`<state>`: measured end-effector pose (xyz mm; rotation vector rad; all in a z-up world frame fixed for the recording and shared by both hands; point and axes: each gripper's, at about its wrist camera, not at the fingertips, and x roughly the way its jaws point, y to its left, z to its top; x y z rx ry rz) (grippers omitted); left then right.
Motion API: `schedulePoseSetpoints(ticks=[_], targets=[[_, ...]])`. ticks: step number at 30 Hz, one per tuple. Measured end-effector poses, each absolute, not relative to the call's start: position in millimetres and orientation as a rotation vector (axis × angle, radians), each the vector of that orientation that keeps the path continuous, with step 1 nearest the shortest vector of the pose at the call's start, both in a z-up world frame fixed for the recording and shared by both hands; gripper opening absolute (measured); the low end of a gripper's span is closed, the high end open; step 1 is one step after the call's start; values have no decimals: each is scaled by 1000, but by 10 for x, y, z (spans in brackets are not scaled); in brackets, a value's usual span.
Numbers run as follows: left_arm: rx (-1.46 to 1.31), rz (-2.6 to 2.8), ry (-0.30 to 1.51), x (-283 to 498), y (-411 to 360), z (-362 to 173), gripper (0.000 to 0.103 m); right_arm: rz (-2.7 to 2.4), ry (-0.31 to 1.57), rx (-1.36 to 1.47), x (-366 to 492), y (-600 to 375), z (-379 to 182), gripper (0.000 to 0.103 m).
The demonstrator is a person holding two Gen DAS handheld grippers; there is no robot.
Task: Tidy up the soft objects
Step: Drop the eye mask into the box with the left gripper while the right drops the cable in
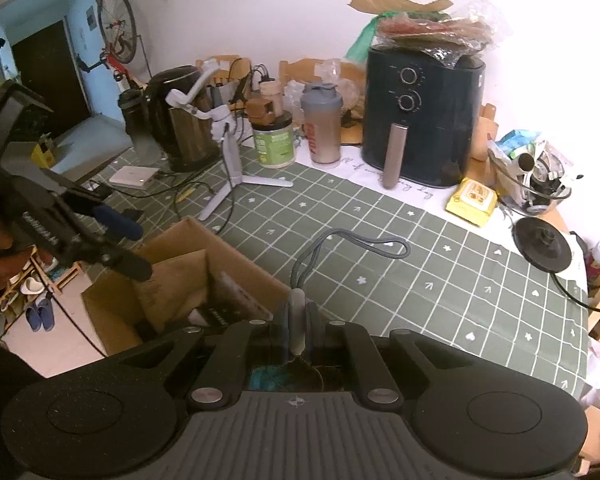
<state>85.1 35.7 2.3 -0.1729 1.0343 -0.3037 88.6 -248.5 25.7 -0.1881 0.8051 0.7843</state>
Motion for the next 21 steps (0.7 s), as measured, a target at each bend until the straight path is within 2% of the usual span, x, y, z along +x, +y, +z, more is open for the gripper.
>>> schedulePoseSetpoints(ticks=[11,17,19,21], targets=[[-203,-181,981,645,644,141,96,936,784,-200,684,-2159,405,10],[-222,-130,987,513,714,141,96,1024,823,-254,638,-1847,269,12],[-231,-126,991,478,706,130,96,1017,845,-262,644,-1794,200,29],[-240,-125,993,448,693,119,96,1001,843,-261,628,-1783,164,64]])
